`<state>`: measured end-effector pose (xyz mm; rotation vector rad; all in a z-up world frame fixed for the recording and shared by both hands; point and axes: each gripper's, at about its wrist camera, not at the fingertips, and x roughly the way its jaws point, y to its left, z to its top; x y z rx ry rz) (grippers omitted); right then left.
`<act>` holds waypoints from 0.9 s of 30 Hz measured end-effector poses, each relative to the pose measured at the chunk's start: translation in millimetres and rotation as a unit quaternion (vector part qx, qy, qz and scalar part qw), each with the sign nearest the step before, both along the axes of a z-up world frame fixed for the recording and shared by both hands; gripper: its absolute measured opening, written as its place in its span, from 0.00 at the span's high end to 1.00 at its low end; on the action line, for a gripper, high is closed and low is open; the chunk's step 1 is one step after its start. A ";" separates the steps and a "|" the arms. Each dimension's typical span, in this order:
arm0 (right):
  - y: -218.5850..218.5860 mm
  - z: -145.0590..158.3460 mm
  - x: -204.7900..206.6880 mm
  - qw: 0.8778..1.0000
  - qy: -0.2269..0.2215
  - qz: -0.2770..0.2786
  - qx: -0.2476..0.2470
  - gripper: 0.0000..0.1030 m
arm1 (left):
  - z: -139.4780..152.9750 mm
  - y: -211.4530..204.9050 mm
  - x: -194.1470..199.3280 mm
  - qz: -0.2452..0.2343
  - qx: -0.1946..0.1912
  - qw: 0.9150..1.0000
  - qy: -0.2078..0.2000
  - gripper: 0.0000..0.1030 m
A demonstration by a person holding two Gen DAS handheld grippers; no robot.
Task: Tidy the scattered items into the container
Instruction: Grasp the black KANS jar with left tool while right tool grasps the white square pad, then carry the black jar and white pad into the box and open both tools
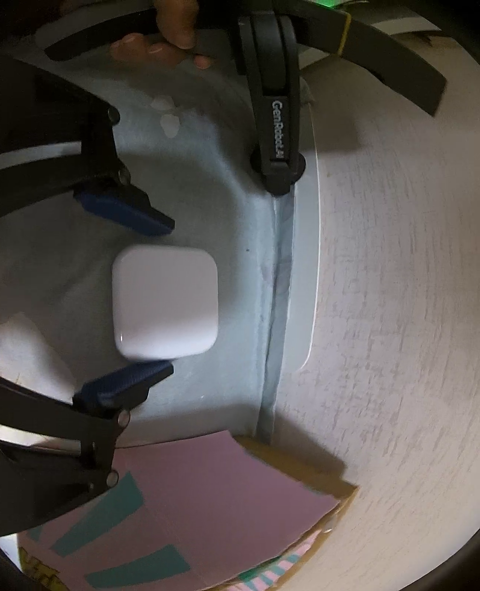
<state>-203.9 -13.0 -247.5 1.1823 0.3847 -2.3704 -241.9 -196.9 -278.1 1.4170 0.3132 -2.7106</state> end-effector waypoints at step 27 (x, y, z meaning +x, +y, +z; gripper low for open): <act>79.1 171.6 38.5 0.993 0.027 0.058 -0.097 0.44 | 137.9 62.9 36.8 -0.015 0.011 0.998 0.067 0.66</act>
